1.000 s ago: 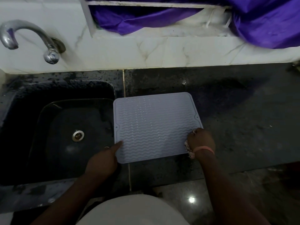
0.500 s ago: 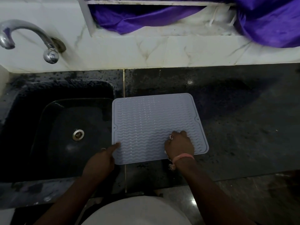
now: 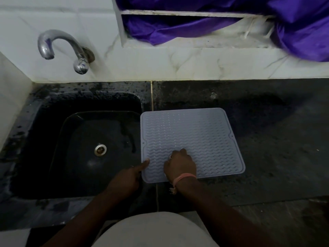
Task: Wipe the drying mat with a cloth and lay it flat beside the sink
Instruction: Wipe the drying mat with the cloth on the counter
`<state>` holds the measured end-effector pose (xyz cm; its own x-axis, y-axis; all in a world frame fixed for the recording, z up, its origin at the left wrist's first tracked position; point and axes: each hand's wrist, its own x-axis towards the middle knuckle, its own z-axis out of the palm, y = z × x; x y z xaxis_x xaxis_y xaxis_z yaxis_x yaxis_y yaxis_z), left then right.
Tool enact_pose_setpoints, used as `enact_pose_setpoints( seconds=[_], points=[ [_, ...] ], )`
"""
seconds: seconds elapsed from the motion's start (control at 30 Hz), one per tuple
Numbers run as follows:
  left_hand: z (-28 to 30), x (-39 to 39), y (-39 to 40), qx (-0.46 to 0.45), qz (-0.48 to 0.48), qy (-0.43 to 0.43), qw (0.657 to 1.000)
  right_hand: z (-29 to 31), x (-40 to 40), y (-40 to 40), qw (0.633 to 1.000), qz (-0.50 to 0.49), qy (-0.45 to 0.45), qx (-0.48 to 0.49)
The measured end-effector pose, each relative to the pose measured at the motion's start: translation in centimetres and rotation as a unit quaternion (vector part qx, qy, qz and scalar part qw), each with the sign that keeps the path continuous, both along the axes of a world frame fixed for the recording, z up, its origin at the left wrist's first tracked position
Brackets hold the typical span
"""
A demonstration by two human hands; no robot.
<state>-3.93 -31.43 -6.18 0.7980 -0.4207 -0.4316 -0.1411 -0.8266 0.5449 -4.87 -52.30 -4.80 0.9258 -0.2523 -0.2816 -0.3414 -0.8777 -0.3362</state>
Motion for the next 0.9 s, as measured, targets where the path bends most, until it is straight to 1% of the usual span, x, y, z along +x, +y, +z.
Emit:
enact_pose_setpoints(
  seconds=[0.2, 0.33, 0.43, 0.5, 0.57, 0.6, 0.67, 0.73, 0.8, 0.9],
  points=[
    [0.0, 0.2, 0.7, -0.021, -0.066, 0.005, 0.998, 0.7, 0.4, 5.4, 1.0, 0.025, -0.008, 0.011],
    [-0.4, 0.3, 1.8, -0.038, -0.077, 0.01, 0.996, 0.5, 0.7, 7.0, 0.999, 0.028, -0.005, 0.019],
    [-0.4, 0.7, 2.4, -0.018, -0.074, 0.012, 0.997, 0.3, 0.9, 7.9, 0.998, 0.038, 0.0, 0.04],
    [-0.2, 0.9, 2.4, 0.003, -0.073, 0.016, 0.997, 0.3, 1.2, 7.2, 0.993, 0.02, 0.01, 0.117],
    [0.1, 1.0, 2.0, 0.023, -0.079, 0.008, 0.997, 0.4, 1.3, 5.3, 0.975, 0.005, 0.036, 0.217],
    [0.1, 1.0, 1.6, 0.024, -0.079, 0.002, 0.997, 0.5, 1.2, 4.2, 0.966, 0.004, 0.052, 0.253],
    [0.1, 0.9, 1.2, 0.025, -0.088, -0.021, 0.996, 0.7, 0.5, 2.0, 0.955, -0.011, 0.06, 0.289],
    [-0.2, 0.8, 0.7, 0.04, -0.073, -0.062, 0.995, 0.9, -0.7, -0.9, 0.949, -0.059, 0.038, 0.306],
    [-0.5, 0.4, 0.1, 0.047, -0.035, -0.084, 0.995, 1.2, -1.7, -4.7, 0.951, -0.114, 0.007, 0.288],
    [-0.6, -0.2, -1.3, 0.052, 0.013, -0.087, 0.995, 1.3, -2.7, -11.3, 0.967, -0.182, -0.043, 0.172]
  ],
)
